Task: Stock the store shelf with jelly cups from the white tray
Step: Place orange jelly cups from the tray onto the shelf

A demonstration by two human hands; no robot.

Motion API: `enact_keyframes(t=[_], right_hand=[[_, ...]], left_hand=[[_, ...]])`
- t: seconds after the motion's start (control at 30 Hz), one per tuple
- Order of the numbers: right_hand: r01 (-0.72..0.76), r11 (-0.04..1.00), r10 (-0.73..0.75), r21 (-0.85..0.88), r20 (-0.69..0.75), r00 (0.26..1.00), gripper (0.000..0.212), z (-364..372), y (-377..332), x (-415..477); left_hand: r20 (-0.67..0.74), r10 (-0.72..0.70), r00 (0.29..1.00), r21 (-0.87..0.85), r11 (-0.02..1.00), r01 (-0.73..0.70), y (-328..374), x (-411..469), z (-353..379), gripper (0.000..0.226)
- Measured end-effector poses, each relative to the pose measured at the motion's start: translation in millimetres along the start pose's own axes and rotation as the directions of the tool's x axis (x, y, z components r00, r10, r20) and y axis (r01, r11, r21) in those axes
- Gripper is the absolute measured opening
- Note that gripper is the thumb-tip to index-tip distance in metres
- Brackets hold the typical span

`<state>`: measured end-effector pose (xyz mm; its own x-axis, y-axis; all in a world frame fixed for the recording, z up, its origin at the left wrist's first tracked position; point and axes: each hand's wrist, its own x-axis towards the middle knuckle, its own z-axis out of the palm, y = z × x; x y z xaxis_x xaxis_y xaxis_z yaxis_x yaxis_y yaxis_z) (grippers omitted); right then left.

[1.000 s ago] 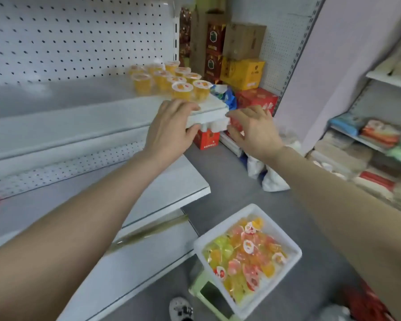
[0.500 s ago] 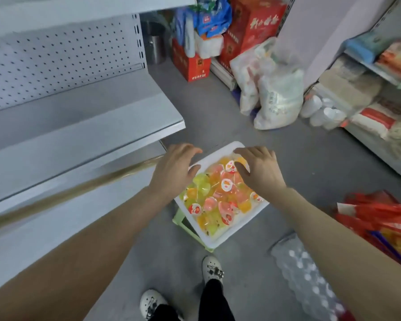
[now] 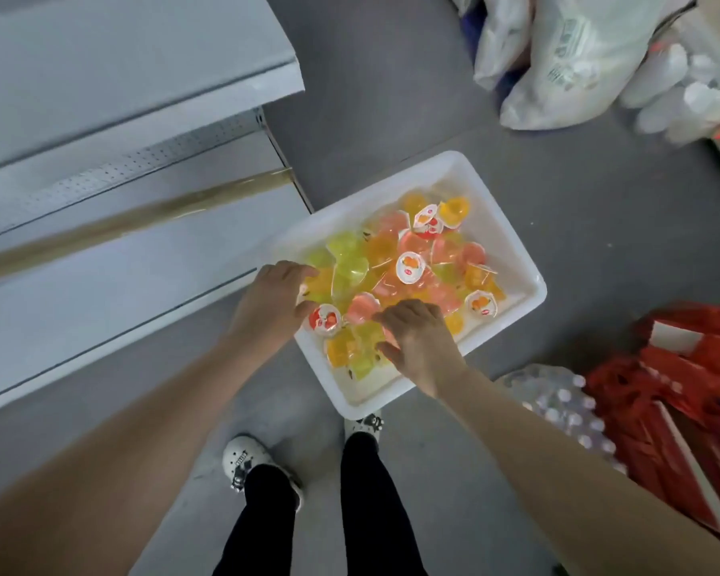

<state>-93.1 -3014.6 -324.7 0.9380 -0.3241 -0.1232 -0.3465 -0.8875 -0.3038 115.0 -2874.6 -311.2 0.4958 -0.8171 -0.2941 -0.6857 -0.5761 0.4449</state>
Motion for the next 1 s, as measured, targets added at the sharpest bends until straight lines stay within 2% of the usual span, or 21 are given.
enact_keyframes(t=[0.13, 0.23, 0.37, 0.57, 0.67, 0.73, 0.87, 1.0], right_hand=[[0.048, 0.999, -0.048, 0.006, 0.04, 0.998, 0.052, 51, -4, 1], [0.074, 0.997, -0.074, -0.018, 0.041, 0.996, 0.054, 72, -4, 1], [0.097, 0.992, -0.094, -0.08, 0.048, 0.994, 0.055, 80, -4, 7], [0.093, 0.982, -0.073, -0.162, 0.129, 0.989, 0.063, 83, -8, 11], [0.067, 0.982, -0.039, -0.179, 0.157, 0.987, 0.061, 82, -14, 14], [0.048, 0.986, -0.022, -0.159, 0.162, 0.987, 0.059, 76, -16, 14], [-0.114, 0.993, 0.115, -0.007, 0.09, 0.989, 0.056, 50, -16, 8], [-0.211, 0.975, 0.214, 0.063, -0.038, 0.976, 0.05, 2, -17, 12]], left_hand=[[0.047, 0.015, 0.999, 0.046, 0.999, -0.017, -21, 24, 32, 0.053], [0.08, 0.077, 0.994, 0.089, 0.993, -0.084, -27, 40, 45, 0.06], [0.101, 0.157, 0.982, 0.249, 0.952, -0.177, -25, 59, 51, 0.065], [0.096, 0.177, 0.979, 0.36, 0.911, -0.2, -22, 69, 55, 0.048], [0.088, 0.199, 0.976, 0.335, 0.917, -0.217, -21, 65, 51, 0.043], [0.074, 0.198, 0.977, 0.275, 0.938, -0.211, -20, 61, 42, 0.049], [0.023, 0.138, 0.99, 0.158, 0.978, -0.14, -16, 43, 13, 0.054], [0.0, 0.079, 0.997, 0.063, 0.995, -0.078, -2, 18, -29, 0.053]])
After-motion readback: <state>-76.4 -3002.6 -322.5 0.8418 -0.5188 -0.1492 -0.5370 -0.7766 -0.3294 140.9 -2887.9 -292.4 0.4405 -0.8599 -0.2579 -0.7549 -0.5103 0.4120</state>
